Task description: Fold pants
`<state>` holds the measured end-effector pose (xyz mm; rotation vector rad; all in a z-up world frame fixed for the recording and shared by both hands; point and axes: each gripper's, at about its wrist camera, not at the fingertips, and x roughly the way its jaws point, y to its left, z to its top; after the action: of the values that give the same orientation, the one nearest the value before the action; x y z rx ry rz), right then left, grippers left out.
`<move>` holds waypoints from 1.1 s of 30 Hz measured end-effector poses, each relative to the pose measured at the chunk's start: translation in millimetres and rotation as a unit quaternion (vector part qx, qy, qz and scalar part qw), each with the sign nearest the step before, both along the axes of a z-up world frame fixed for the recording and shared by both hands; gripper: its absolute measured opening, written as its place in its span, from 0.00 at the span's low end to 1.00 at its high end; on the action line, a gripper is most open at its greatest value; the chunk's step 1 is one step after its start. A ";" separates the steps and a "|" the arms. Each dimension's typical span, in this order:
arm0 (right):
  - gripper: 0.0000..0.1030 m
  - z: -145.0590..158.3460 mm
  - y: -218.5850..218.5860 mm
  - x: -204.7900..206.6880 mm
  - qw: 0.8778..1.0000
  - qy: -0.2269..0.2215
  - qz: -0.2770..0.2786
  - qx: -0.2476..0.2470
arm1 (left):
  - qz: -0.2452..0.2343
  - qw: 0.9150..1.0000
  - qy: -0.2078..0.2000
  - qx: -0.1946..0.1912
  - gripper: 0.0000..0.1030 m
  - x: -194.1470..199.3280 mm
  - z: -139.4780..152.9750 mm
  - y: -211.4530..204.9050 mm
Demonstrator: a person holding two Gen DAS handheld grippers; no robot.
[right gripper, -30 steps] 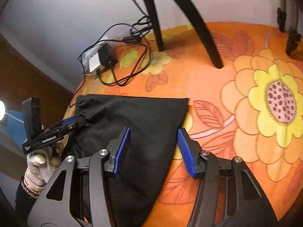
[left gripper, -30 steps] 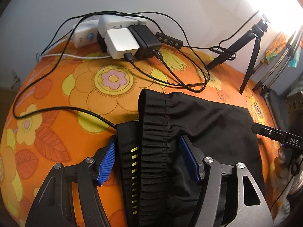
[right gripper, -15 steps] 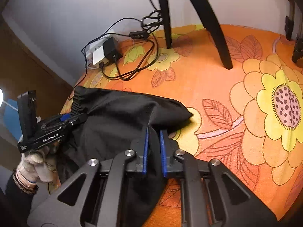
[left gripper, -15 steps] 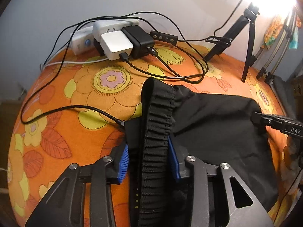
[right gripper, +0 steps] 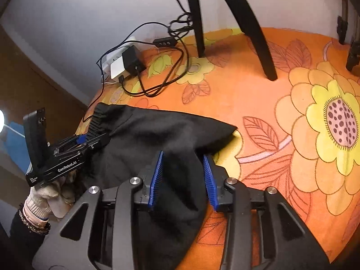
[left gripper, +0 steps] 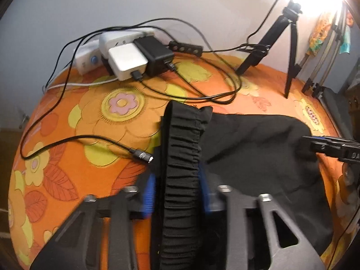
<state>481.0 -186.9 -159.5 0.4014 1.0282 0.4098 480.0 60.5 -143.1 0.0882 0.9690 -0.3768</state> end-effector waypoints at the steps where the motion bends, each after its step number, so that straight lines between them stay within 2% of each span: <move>1: 0.11 -0.3 3.3 -0.1 1.000 0.001 0.006 -0.004 | 0.004 1.000 -0.007 0.003 0.24 -1.5 0.0 -1.5; 4: 0.10 4.3 13.9 -5.6 0.999 -0.010 0.017 -0.028 | 0.014 1.000 -0.026 0.001 0.20 -8.0 2.2 -2.3; 9: 0.09 35.2 20.5 -25.8 0.996 -0.065 0.029 -0.052 | 0.028 0.997 -0.055 -0.037 0.13 -22.3 15.8 9.0; 17: 0.09 84.2 31.5 -60.9 0.988 -0.129 0.043 -0.077 | 0.041 0.990 -0.114 -0.068 0.12 -59.4 49.2 20.3; 21: 0.09 110.1 37.1 -79.0 0.982 -0.158 0.047 -0.088 | 0.048 0.987 -0.127 -0.086 0.12 -76.0 65.3 27.9; 28: 0.08 170.6 44.3 -118.7 0.966 -0.212 0.065 -0.135 | 0.051 0.979 -0.151 -0.128 0.12 -101.4 92.8 23.5; 33: 0.08 206.1 26.1 -145.7 0.955 -0.237 0.056 -0.170 | 0.033 0.972 -0.175 -0.151 0.12 -123.1 117.2 0.1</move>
<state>335.2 -160.7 46.5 -0.0690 0.6336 0.3958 356.9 60.6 -26.0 -0.1505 0.5564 -0.4263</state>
